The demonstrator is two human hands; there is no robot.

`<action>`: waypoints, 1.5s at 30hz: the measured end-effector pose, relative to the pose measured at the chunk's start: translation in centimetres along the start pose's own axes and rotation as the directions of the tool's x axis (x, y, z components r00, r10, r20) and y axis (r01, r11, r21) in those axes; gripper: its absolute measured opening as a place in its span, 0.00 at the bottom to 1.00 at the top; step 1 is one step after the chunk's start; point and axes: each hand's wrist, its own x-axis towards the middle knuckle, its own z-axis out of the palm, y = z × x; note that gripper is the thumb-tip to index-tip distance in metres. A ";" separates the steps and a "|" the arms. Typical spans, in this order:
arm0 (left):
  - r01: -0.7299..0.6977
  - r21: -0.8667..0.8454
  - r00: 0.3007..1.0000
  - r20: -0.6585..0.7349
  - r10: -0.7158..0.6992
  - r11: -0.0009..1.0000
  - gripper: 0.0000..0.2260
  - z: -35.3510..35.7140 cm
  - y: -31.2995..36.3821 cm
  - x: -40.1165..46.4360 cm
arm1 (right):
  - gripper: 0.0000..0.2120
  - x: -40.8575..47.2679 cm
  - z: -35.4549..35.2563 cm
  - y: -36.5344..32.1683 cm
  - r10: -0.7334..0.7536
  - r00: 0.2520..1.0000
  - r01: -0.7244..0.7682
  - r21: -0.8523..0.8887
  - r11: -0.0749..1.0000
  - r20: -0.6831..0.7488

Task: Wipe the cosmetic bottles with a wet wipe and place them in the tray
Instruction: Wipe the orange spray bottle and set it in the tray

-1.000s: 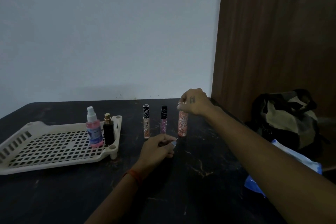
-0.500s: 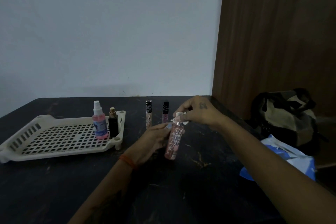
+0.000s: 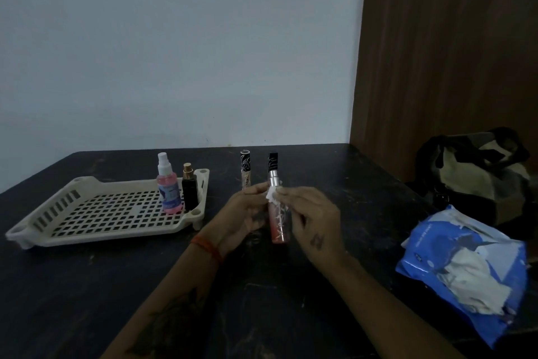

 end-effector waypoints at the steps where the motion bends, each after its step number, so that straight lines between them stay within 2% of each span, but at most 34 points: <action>1: 0.010 0.004 1.000 -0.006 -0.010 1.000 0.13 -0.1 0.0 0.1 | 0.16 0.1 0.0 0.1 0.014 1.000 -0.014 0.009 1.000 0.014; 3: 0.025 0.016 0.999 -0.021 -0.025 1.000 0.13 -0.3 -0.1 0.2 | 0.15 0.3 -0.1 0.4 0.083 0.996 -0.085 0.041 0.996 0.043; 6: 0.025 0.034 1.000 0.009 -0.025 0.999 0.14 -0.4 -0.1 0.4 | 0.12 0.4 -0.4 0.6 0.212 0.976 -0.207 0.087 0.974 -0.053; 8: 0.015 0.043 0.999 0.043 -0.016 0.999 0.12 -0.5 -0.2 0.4 | 0.13 0.3 -0.5 0.5 0.167 0.982 -0.164 0.042 0.986 -0.084; 11: 0.010 0.027 0.998 0.056 -0.011 1.000 0.11 -0.7 -0.1 0.4 | 0.14 -0.2 -0.1 0.3 0.062 0.997 -0.064 0.034 0.997 0.052; 13: 0.012 0.013 0.998 0.057 -0.013 1.000 0.12 -0.9 -0.1 0.5 | 0.12 0.1 -0.1 0.5 0.180 0.982 -0.187 0.153 0.970 0.055; 15: 0.016 0.007 0.997 0.072 -0.017 1.000 0.14 -0.9 -0.2 0.5 | 0.10 0.4 -0.2 0.5 0.328 0.944 -0.314 0.244 0.917 -0.017; 16: 0.017 0.001 0.996 0.083 -0.017 1.000 0.15 -0.9 -0.2 0.4 | 0.11 0.5 -0.3 0.5 0.339 0.938 -0.315 0.240 0.918 -0.066; 18: 0.004 -0.010 0.995 0.096 -0.003 1.000 0.14 -0.9 -0.3 0.4 | 0.11 0.4 -0.3 0.3 0.212 0.972 -0.194 0.163 0.967 -0.100; 20: -0.009 -0.019 0.996 0.094 0.011 1.000 0.14 -1.0 -0.4 0.4 | 0.12 -0.2 0.0 0.1 0.036 0.999 -0.032 0.100 0.994 -0.038; 21: -0.008 -0.020 0.996 0.091 0.009 1.000 0.14 -1.0 -0.3 0.3 | 0.12 -0.4 0.1 0.2 0.014 1.000 -0.013 0.108 0.994 -0.009; 23: 0.001 -0.012 0.996 0.092 0.001 1.000 0.14 -1.0 -0.2 0.3 | 0.13 -0.1 0.1 0.5 0.114 0.993 -0.113 0.177 0.978 0.007; 26: 0.005 -0.006 0.996 0.087 -0.004 1.000 0.15 -0.9 -0.2 0.2 | 0.11 0.4 0.0 0.7 0.283 0.956 -0.259 0.232 0.938 -0.078; 28: 0.007 -0.018 0.998 0.069 -0.006 1.000 0.16 -0.9 -0.2 0.2 | 0.11 0.4 0.0 0.7 0.267 0.956 -0.237 0.208 0.949 -0.126; 31: 0.014 -0.033 0.998 0.058 -0.012 0.999 0.15 -1.0 -0.1 0.2 | 0.11 -0.2 0.0 0.5 0.167 0.986 -0.162 0.175 0.971 -0.018; 35: 0.018 -0.017 0.998 0.053 -0.017 1.000 0.17 -0.7 0.0 0.1 | 0.10 0.2 -0.2 0.7 0.292 0.954 -0.275 0.187 0.943 -0.065; 36: 0.019 -0.015 0.999 0.051 -0.018 1.000 0.17 -0.7 0.0 0.1 | 0.10 0.2 -0.3 0.6 0.283 0.955 -0.266 0.171 0.949 -0.087; 40: 0.014 -0.034 0.998 0.055 -0.013 0.999 0.17 -0.7 0.1 0.1 | 0.12 -0.3 -0.1 0.4 0.140 0.990 -0.142 0.144 0.979 0.027; 42: 0.014 -0.034 0.998 0.063 -0.012 0.999 0.17 -0.7 0.2 0.1 | 0.12 -0.1 -0.1 0.6 0.209 0.977 -0.214 0.192 0.958 0.044; 45: 0.013 -0.008 0.997 0.071 -0.013 1.000 0.16 -0.7 0.1 0.0 | 0.12 0.4 -0.1 0.7 0.377 0.926 -0.357 0.256 0.898 -0.032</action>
